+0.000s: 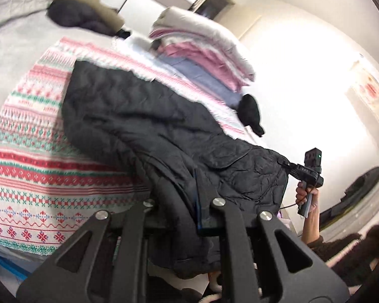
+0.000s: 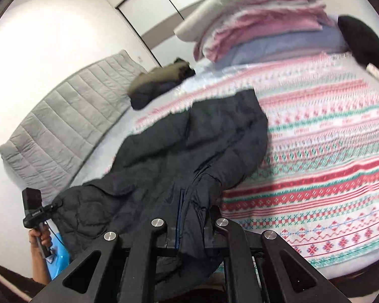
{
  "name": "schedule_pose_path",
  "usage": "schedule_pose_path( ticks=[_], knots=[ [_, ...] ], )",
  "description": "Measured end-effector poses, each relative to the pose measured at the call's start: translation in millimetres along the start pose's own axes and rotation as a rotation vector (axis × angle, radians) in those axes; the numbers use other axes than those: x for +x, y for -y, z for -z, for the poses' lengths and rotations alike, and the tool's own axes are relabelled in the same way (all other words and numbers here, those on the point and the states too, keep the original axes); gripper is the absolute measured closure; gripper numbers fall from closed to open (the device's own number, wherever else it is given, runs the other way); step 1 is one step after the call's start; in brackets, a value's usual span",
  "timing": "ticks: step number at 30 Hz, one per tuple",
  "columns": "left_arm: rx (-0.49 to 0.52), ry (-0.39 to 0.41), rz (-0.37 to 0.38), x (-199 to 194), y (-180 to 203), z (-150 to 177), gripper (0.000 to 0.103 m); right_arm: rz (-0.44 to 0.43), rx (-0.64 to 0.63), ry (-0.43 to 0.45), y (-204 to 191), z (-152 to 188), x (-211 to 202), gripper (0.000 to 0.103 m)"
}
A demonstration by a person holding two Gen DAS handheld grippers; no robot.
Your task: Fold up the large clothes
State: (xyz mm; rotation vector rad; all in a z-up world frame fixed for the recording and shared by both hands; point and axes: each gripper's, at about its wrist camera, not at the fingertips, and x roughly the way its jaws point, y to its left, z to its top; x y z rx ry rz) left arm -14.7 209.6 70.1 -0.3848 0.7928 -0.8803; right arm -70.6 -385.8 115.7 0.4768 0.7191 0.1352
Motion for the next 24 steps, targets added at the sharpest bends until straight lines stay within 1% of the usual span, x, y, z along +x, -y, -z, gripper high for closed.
schedule_pose_path(
  ticks=[3, 4, 7, 9, 12, 13, 16, 18, 20, 22, 23, 24],
  knots=[
    [0.02, 0.029, 0.0, -7.3, 4.6, -7.3, 0.089, -0.001, -0.007, 0.037, -9.0, -9.5, -15.8, 0.093],
    [0.021, 0.034, -0.007, -4.0, 3.2, -8.9, 0.089, 0.003, -0.008, 0.046, -10.2, -13.9, -16.8, 0.093],
    [-0.015, 0.056, -0.039, 9.0, -15.1, -24.5, 0.089, 0.034, 0.02, 0.052, -0.3, -32.4, -4.2, 0.093],
    [-0.059, 0.087, -0.049, 19.9, -31.5, -42.8, 0.088, 0.049, 0.045, 0.05, 6.9, -44.9, 10.6, 0.093],
    [-0.094, 0.126, -0.072, 39.0, -45.5, -71.3, 0.088, 0.061, 0.076, 0.066, 14.5, -72.7, 42.3, 0.093],
    [-0.098, 0.133, -0.097, 48.5, -50.7, -82.7, 0.088, 0.063, 0.083, 0.07, 15.7, -78.5, 51.0, 0.093],
    [-0.115, 0.131, -0.156, 80.4, -73.1, -112.7, 0.088, 0.1, 0.1, 0.076, 28.1, -112.6, 90.7, 0.093],
    [-0.137, 0.113, -0.202, 106.2, -92.4, -131.9, 0.087, 0.127, 0.116, 0.063, 40.3, -130.4, 119.8, 0.093],
    [-0.143, 0.092, -0.242, 131.7, -115.3, -144.8, 0.086, 0.159, 0.117, 0.031, 51.0, -143.5, 152.6, 0.092],
    [-0.161, 0.054, -0.282, 159.5, -140.3, -151.0, 0.085, 0.189, 0.111, 0.002, 62.1, -148.7, 179.3, 0.092],
    [-0.176, 0.035, -0.296, 173.0, -153.2, -151.5, 0.084, 0.213, 0.107, -0.031, 69.9, -151.0, 201.0, 0.092],
    [-0.191, 0.013, -0.302, 187.3, -167.0, -150.4, 0.083, 0.227, 0.103, -0.048, 74.8, -150.6, 212.3, 0.092]
  ],
)
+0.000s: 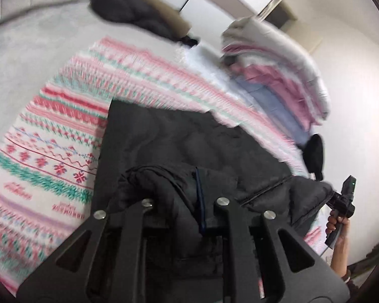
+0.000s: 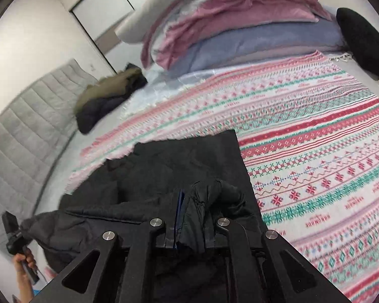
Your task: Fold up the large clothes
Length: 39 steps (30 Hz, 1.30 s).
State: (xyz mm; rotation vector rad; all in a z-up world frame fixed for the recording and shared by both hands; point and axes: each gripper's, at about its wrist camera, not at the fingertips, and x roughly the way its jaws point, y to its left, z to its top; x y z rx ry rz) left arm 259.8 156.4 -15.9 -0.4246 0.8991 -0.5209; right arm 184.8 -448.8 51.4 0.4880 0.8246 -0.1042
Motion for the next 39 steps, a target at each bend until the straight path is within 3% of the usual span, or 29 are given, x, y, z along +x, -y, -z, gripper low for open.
schedule_pose_path(
  ticks=[5, 11, 14, 16, 17, 18, 20, 25, 31, 35, 39],
  knots=[
    [-0.019, -0.018, 0.027, 41.4, -22.8, 5.8, 0.081, 0.056, -0.03, -0.071, 14.4, 8.1, 65.6, 0.091],
    [0.024, -0.059, -0.024, 25.9, -6.9, 5.0, 0.071, 0.043, -0.042, -0.061, 15.9, 15.2, 58.2, 0.083],
    [0.064, -0.054, -0.025, 0.9, 1.9, 8.4, 0.055, 0.007, -0.035, -0.06, 18.6, 15.3, 35.3, 0.073],
    [0.103, -0.031, -0.044, -12.7, 8.1, 12.1, 0.02, -0.002, -0.038, -0.045, 20.0, 16.1, 14.8, 0.063],
    [0.129, -0.005, -0.077, -22.5, 12.0, 15.0, 0.015, 0.004, -0.046, -0.032, 21.1, 17.6, 4.5, 0.048],
    [0.159, 0.024, -0.107, -32.6, 15.6, 18.7, 0.013, 0.011, -0.054, -0.02, 21.2, 18.8, -2.7, 0.031],
    [0.206, 0.029, -0.132, -44.6, 20.6, 26.3, 0.013, 0.025, -0.076, 0.023, 20.7, 24.7, -23.6, 0.024],
    [0.348, -0.014, -0.178, -49.3, 41.7, 58.2, 0.011, 0.035, -0.17, -0.003, -1.2, 46.0, -40.1, 0.024],
    [0.565, -0.146, -0.221, -8.3, 74.7, 93.0, 0.011, 0.06, -0.439, -0.118, -65.9, 95.5, -8.2, 0.024],
    [0.598, -0.172, -0.193, 13.9, 92.3, 87.3, 0.011, 0.126, -0.581, -0.164, -101.6, 110.5, 27.5, 0.024],
    [0.591, -0.146, -0.182, 32.2, 103.1, 59.1, 0.011, 0.107, -0.594, -0.132, -125.7, 89.7, 47.5, 0.024]
  ],
)
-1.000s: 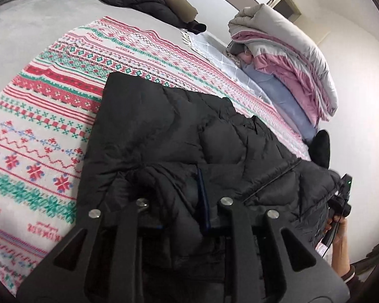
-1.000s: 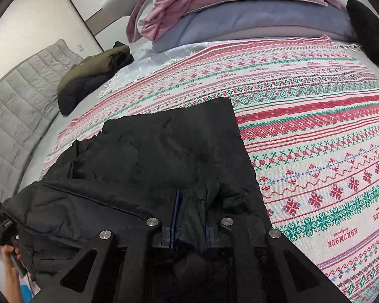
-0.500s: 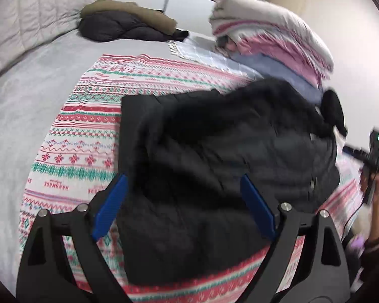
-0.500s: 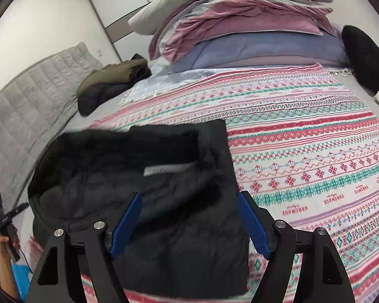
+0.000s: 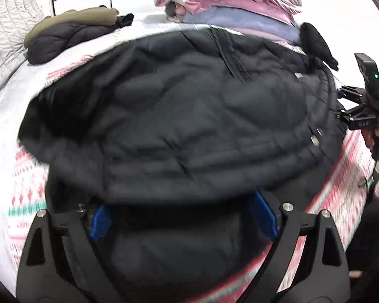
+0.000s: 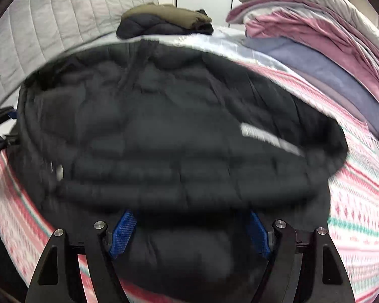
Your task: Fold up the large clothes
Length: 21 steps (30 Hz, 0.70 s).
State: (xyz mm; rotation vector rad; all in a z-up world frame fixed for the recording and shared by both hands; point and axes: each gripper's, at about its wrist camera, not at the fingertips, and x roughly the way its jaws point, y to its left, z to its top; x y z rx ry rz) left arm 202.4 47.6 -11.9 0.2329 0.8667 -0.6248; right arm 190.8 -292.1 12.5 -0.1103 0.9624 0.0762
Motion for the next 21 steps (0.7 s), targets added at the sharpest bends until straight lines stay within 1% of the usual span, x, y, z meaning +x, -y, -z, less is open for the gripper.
schedule_pose_path(
  ticks=[3, 6, 8, 11, 13, 14, 16, 18, 20, 21],
  knots=[
    [-0.051, 0.038, -0.043, 7.8, -14.1, -24.6, 0.011, 0.025, 0.028, 0.043, 6.0, -27.9, 4.6, 0.024],
    [-0.155, 0.09, -0.073, 7.8, -42.2, -45.0, 0.011, 0.053, 0.09, 0.107, 24.8, -59.1, 7.6, 0.024],
    [-0.234, 0.13, -0.113, 3.1, -65.0, -54.3, 0.011, 0.081, 0.141, 0.141, 39.3, -71.1, 6.5, 0.024],
    [-0.298, 0.162, -0.181, -10.4, -85.6, -54.9, 0.011, 0.131, 0.232, 0.189, 67.5, -81.0, -1.9, 0.024],
    [-0.306, 0.192, -0.182, -22.8, -95.5, -49.2, 0.011, 0.13, 0.288, 0.21, 85.8, -77.1, -9.8, 0.024],
    [-0.307, 0.197, -0.178, -25.4, -99.6, -46.0, 0.011, 0.111, 0.325, 0.224, 98.3, -71.5, -14.1, 0.024],
    [-0.315, 0.186, -0.18, -25.5, -109.9, -39.4, 0.011, 0.099, 0.369, 0.226, 115.7, -62.1, -16.7, 0.024],
    [-0.345, 0.156, -0.166, -17.8, -121.1, -34.5, 0.011, 0.103, 0.43, 0.197, 135.5, -51.3, -8.5, 0.024],
    [-0.392, 0.13, -0.114, -6.0, -128.9, -32.3, 0.011, 0.095, 0.477, 0.163, 150.8, -34.5, -6.5, 0.024],
    [-0.42, 0.116, -0.077, 0.5, -133.1, -30.9, 0.012, 0.084, 0.5, 0.139, 155.2, -30.4, 2.1, 0.024]
  ],
)
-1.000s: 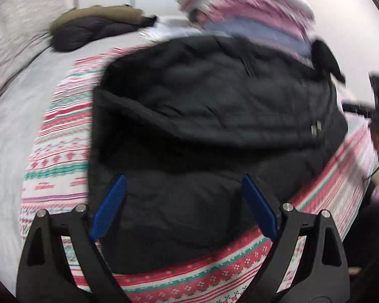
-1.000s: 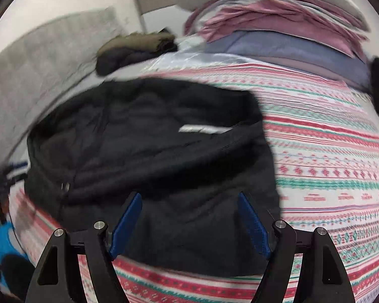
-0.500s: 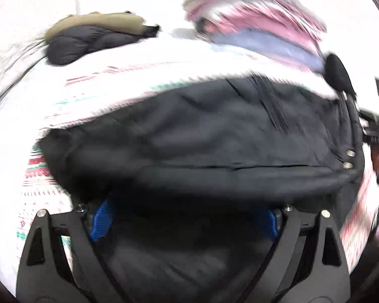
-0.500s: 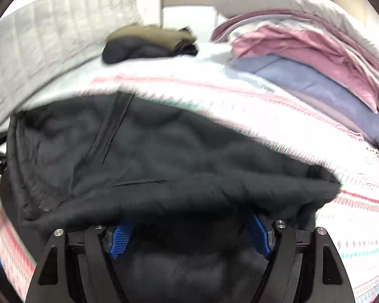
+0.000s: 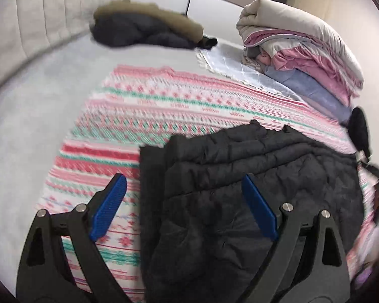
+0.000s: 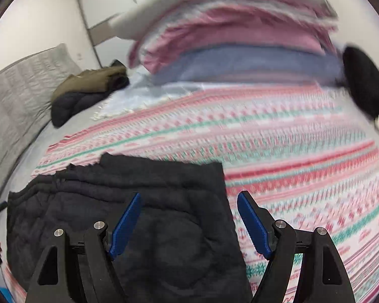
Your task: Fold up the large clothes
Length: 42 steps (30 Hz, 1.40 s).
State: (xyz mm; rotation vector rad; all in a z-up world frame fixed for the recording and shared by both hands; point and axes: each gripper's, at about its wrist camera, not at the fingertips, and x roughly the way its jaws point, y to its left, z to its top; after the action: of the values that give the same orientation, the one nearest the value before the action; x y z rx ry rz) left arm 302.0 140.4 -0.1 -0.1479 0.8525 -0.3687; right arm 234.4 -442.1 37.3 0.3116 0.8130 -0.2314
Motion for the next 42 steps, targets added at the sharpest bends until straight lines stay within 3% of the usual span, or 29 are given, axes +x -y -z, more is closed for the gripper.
schedule_pose_path(
  ticks=[2, 4, 5, 6, 8, 10, 13, 17, 21, 26, 29, 33, 35, 36, 37, 39, 42],
  knots=[
    [-0.029, -0.031, 0.046, 9.8, 0.4, 0.7, 0.024, -0.006, 0.02, -0.036, 5.7, 2.5, 14.0, 0.026],
    [-0.028, -0.037, 0.075, 12.6, 8.6, 1.3, 0.062, -0.01, 0.014, -0.026, 6.8, 5.6, 19.5, 0.053],
    [-0.024, -0.03, 0.069, 11.4, 12.1, 1.0, 0.074, -0.02, -0.002, -0.022, 2.7, 7.0, 20.6, 0.083],
    [-0.013, -0.01, 0.054, 8.4, 16.5, -0.5, 0.095, -0.016, -0.013, -0.011, -1.5, 6.9, 19.8, 0.093],
    [-0.001, 0.04, -0.004, -1.3, 23.1, -8.5, 0.097, -0.007, -0.031, 0.028, -3.7, 0.3, 13.4, 0.096],
    [-0.021, 0.097, -0.006, -12.6, 23.1, -21.2, 0.098, 0.018, -0.027, 0.068, -3.1, -10.7, 8.9, 0.098],
    [-0.047, 0.164, 0.008, -22.6, 22.1, -42.4, 0.098, 0.005, 0.024, 0.145, 1.6, -35.2, -3.8, 0.098],
    [-0.023, 0.223, -0.054, -16.4, 24.2, -62.3, 0.098, 0.058, -0.01, 0.201, -9.3, -60.7, 1.7, 0.098],
    [-0.049, 0.172, -0.09, 23.5, 10.6, -68.8, 0.098, 0.101, -0.033, 0.15, -13.5, -67.9, 40.4, 0.098],
    [-0.048, 0.062, -0.153, 83.7, -5.1, -49.4, 0.098, 0.173, -0.052, 0.044, -8.0, -54.1, 99.1, 0.097],
    [-0.042, 0.028, -0.178, 96.6, -6.1, -43.5, 0.096, 0.2, -0.046, 0.001, -3.8, -44.4, 116.0, 0.095],
    [-0.005, 0.054, -0.254, 80.1, 7.4, -48.7, 0.081, 0.249, -0.066, 0.025, -8.2, -46.4, 101.5, 0.085],
    [0.01, 0.082, -0.248, 63.4, 20.2, -52.3, 0.058, 0.261, -0.07, 0.052, -16.8, -49.5, 86.9, 0.077],
    [0.013, 0.092, -0.23, 58.7, 25.8, -54.1, 0.038, 0.258, -0.068, 0.067, -22.5, -51.6, 81.5, 0.067],
    [0.019, 0.108, -0.2, 51.5, 36.3, -55.4, 0.031, 0.248, -0.065, 0.088, -30.5, -52.9, 74.3, 0.061],
    [0.037, 0.12, -0.142, 44.1, 58.5, -57.1, 0.029, 0.169, -0.081, 0.128, -60.1, -52.7, 61.2, 0.031],
    [0.074, 0.083, -0.043, 50.1, 94.6, -55.9, 0.022, 0.052, -0.17, 0.125, -110.7, -45.9, 59.7, 0.028]
  ],
)
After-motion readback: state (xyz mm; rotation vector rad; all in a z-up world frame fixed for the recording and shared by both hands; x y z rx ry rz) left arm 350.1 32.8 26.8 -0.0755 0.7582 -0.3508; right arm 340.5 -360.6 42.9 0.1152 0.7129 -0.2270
